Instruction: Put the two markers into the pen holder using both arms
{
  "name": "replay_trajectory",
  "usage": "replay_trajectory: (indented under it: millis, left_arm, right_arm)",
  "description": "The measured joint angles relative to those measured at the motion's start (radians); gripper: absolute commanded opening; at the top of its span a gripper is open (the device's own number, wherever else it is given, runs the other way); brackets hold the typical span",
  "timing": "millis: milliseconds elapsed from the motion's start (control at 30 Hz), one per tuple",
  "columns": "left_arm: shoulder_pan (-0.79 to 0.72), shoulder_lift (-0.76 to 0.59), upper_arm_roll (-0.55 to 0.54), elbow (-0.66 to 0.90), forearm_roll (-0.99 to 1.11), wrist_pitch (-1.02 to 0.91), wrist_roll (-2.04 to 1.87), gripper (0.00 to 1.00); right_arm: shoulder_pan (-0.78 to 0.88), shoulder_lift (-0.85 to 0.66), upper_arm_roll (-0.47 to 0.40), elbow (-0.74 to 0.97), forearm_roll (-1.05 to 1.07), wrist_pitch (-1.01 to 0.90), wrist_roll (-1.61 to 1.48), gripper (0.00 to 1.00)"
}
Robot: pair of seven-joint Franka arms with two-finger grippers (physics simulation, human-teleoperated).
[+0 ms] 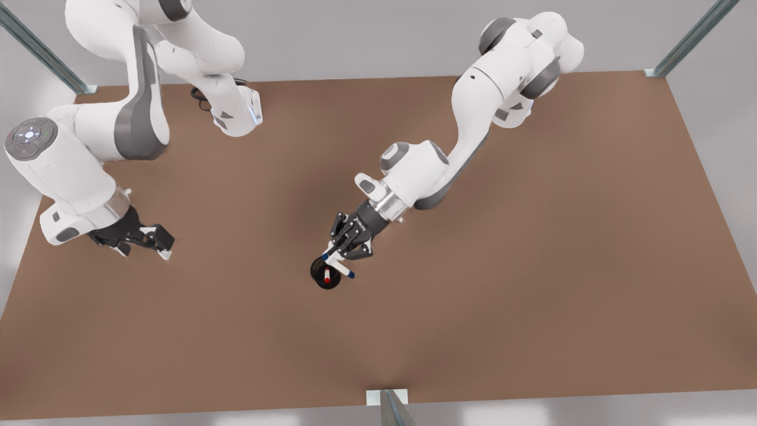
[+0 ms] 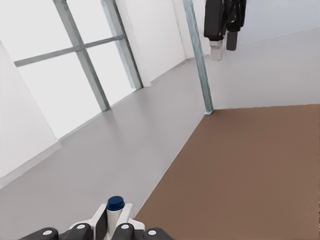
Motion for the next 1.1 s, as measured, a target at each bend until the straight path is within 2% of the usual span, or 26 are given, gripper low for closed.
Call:
replay_trajectory:
  millis: [100, 200, 300, 500, 900, 1067, 1100]
  left_arm:
    - [-0.112, 0.045, 0.120, 0.071, 0.000, 0.011, -0.043, 0.21]
    - [-0.141, 0.057, 0.152, 0.084, 0.000, 0.017, -0.110, 0.21]
    - [-0.146, 0.073, 0.152, 0.096, 0.000, 0.021, -0.182, 0.21]
    - [-0.197, 0.196, 0.135, 0.162, -0.001, 0.064, -0.296, 0.21]
    - [-0.204, 0.318, 0.154, 0.157, 0.027, 0.113, -0.433, 0.21]
    - [-0.213, 0.331, 0.154, 0.157, 0.037, 0.122, -0.468, 0.24]
    - [-0.221, 0.333, 0.154, 0.157, 0.038, 0.122, -0.475, 1.00]
  right_arm:
    - [0.007, 0.025, 0.006, 0.023, 0.016, -0.058, -0.026, 1.00]
    - [0.011, 0.043, 0.010, 0.032, 0.020, -0.090, -0.048, 1.00]
    - [0.027, 0.044, 0.020, 0.070, 0.005, -0.111, -0.067, 1.00]
    - [0.035, 0.045, 0.020, 0.077, -0.008, -0.131, -0.096, 1.00]
    - [0.021, 0.048, 0.011, 0.080, -0.007, -0.141, -0.136, 1.00]
    - [0.020, 0.049, 0.010, 0.080, -0.005, -0.142, -0.147, 1.00]
    - [0.019, 0.049, 0.010, 0.080, -0.005, -0.142, -0.149, 1.00]
